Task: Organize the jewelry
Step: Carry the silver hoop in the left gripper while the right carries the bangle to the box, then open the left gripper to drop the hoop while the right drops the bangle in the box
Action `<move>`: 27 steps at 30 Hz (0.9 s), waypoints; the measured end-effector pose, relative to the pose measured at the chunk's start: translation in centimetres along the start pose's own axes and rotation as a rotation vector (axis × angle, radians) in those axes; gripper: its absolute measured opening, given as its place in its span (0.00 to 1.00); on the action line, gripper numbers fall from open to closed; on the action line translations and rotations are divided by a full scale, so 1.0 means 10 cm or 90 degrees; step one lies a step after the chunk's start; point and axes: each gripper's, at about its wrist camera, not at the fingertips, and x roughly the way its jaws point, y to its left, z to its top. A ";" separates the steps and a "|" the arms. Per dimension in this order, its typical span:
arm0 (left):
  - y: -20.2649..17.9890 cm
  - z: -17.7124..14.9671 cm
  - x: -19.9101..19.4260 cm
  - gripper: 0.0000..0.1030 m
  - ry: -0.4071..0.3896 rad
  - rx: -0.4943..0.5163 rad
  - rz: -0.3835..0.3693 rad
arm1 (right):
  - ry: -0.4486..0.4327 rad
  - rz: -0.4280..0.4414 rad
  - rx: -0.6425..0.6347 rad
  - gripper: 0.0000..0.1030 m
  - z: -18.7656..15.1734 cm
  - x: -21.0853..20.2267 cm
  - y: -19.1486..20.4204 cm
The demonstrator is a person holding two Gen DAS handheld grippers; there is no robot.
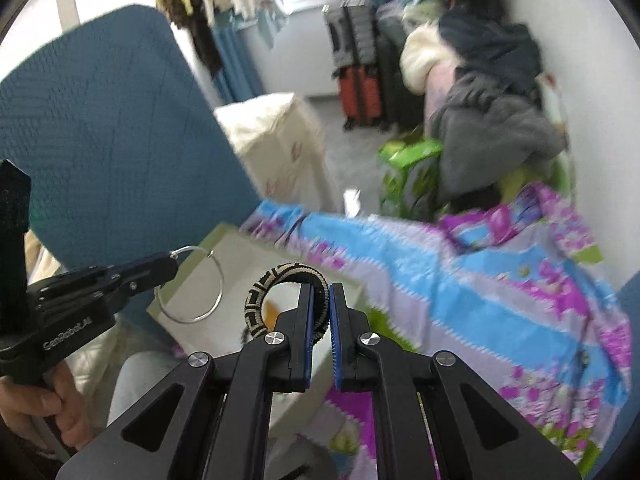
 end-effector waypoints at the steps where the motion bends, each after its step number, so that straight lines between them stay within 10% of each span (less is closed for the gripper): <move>1: 0.07 -0.03 0.07 0.02 0.010 -0.009 0.001 | 0.019 0.012 0.004 0.06 -0.03 0.10 0.01; 22: 0.40 -0.24 0.35 0.03 0.058 -0.059 0.005 | 0.103 0.017 -0.033 0.21 -0.25 0.66 0.22; 24: 0.39 -0.19 0.24 0.09 0.044 -0.066 -0.005 | 0.084 0.017 -0.034 0.21 -0.20 0.55 0.23; 27: 0.35 -0.12 0.08 0.48 0.020 -0.068 0.007 | 0.059 0.016 -0.032 0.21 -0.10 0.34 0.23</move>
